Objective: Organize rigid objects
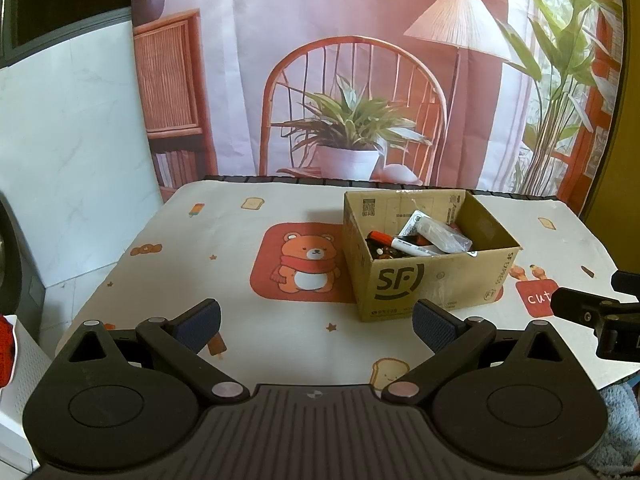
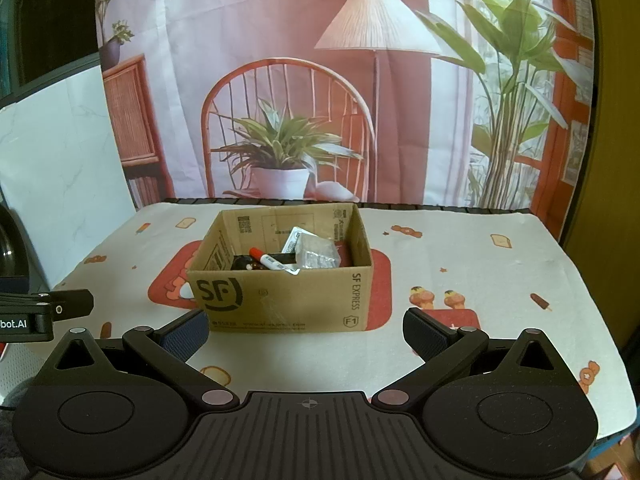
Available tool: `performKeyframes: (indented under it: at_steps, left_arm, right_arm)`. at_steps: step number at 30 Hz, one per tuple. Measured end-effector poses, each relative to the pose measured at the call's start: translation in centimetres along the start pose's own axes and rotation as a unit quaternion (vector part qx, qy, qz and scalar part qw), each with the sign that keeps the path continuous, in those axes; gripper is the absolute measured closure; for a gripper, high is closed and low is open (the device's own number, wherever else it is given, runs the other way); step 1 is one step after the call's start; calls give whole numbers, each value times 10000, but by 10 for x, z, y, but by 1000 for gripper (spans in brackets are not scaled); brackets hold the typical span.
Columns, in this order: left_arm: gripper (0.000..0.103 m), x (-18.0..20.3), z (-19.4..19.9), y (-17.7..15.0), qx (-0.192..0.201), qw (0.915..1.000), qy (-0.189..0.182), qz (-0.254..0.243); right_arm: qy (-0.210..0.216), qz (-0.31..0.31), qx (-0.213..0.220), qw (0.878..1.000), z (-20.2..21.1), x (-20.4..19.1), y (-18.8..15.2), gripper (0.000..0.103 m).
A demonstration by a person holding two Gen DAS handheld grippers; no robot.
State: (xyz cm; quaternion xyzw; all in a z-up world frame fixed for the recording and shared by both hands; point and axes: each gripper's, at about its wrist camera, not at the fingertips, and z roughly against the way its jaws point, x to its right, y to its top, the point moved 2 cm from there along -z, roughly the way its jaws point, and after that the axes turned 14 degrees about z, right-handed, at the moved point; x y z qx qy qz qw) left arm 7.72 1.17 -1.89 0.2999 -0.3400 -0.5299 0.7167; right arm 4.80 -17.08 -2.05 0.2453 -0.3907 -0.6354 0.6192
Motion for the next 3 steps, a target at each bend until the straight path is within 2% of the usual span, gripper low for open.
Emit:
performKeyframes:
  at_steps: [3]
  left_arm:
    - [0, -1, 0, 0, -7, 10000, 15, 11]
  right_arm:
    - [3, 2, -3, 10000, 0, 0, 0, 0]
